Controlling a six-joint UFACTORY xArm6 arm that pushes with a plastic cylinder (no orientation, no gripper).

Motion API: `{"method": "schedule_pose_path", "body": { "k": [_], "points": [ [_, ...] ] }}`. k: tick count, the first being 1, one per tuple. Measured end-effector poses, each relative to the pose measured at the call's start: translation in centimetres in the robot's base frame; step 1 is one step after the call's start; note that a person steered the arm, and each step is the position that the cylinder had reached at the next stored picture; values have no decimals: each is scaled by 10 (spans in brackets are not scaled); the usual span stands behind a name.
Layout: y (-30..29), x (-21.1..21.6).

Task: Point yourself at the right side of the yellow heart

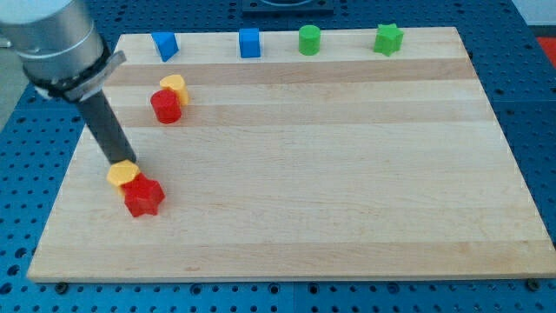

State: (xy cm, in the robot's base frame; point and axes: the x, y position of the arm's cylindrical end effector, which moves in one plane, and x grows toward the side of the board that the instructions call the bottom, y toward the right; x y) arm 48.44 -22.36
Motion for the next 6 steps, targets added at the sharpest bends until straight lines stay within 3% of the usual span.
{"method": "schedule_pose_path", "body": {
  "k": [1, 2, 4, 6],
  "points": [
    [0, 4],
    [53, -34],
    [78, -54],
    [119, -148]
  ]
}}
